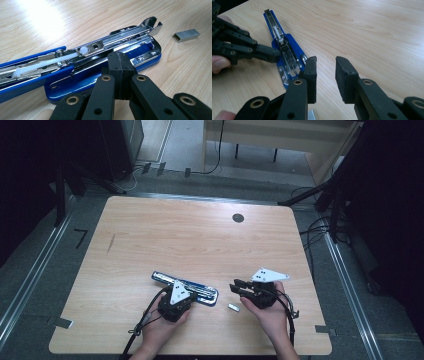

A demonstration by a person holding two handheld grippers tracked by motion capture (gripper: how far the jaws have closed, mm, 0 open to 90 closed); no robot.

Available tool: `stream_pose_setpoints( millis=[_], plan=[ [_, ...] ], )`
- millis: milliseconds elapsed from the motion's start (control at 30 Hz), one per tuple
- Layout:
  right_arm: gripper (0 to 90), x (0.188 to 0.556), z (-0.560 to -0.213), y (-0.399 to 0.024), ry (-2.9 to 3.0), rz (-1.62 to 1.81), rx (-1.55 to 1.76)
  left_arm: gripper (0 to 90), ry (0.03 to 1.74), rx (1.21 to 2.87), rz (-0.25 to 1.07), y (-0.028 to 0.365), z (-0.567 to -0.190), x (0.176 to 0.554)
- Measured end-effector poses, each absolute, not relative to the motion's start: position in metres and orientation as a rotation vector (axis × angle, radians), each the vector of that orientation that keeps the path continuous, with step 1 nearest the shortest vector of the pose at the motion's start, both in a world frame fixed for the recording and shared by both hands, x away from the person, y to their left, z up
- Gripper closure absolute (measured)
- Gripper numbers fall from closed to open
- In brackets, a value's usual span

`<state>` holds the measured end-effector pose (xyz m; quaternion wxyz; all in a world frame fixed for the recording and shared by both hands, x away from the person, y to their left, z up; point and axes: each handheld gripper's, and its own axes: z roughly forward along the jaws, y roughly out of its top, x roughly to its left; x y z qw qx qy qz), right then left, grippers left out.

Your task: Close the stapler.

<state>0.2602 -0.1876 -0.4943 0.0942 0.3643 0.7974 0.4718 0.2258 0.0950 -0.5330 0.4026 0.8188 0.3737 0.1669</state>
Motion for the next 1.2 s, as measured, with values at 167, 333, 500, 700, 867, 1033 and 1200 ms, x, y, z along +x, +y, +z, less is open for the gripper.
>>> stream_pose_setpoints(
  millis=[167, 333, 500, 700, 867, 1033, 1200],
  plan=[
    [71.0, 0.249, -0.502, -0.198, 2.377, 1.413, 1.075, 90.0, 0.944, 2.069, 0.421, 0.095, -0.533, 0.226],
    [70.9, 0.239, -0.506, -0.208, 2.359, 1.408, 1.102, 90.0, 0.943, 2.068, 0.416, 0.095, -0.533, 0.226],
    [69.8, 0.225, -0.512, -0.220, 2.340, 1.379, 1.133, 90.0, 0.944, 2.069, 0.423, 0.095, -0.533, 0.226],
    [67.7, 0.215, -0.517, -0.231, 2.323, 1.353, 1.158, 90.0, 0.944, 2.068, 0.423, 0.095, -0.533, 0.226],
    [64.5, 0.213, -0.518, -0.235, 2.316, 1.343, 1.167, 90.0, 0.943, 2.069, 0.422, 0.095, -0.533, 0.226],
    [67.8, 0.212, -0.520, -0.235, 2.330, 1.351, 1.154, 90.0, 0.943, 2.066, 0.415, 0.095, -0.533, 0.226],
    [70.2, 0.211, -0.525, -0.224, 2.399, 1.342, 1.093, 90.0, 0.942, 2.068, 0.417, 0.095, -0.533, 0.226]
  ],
)
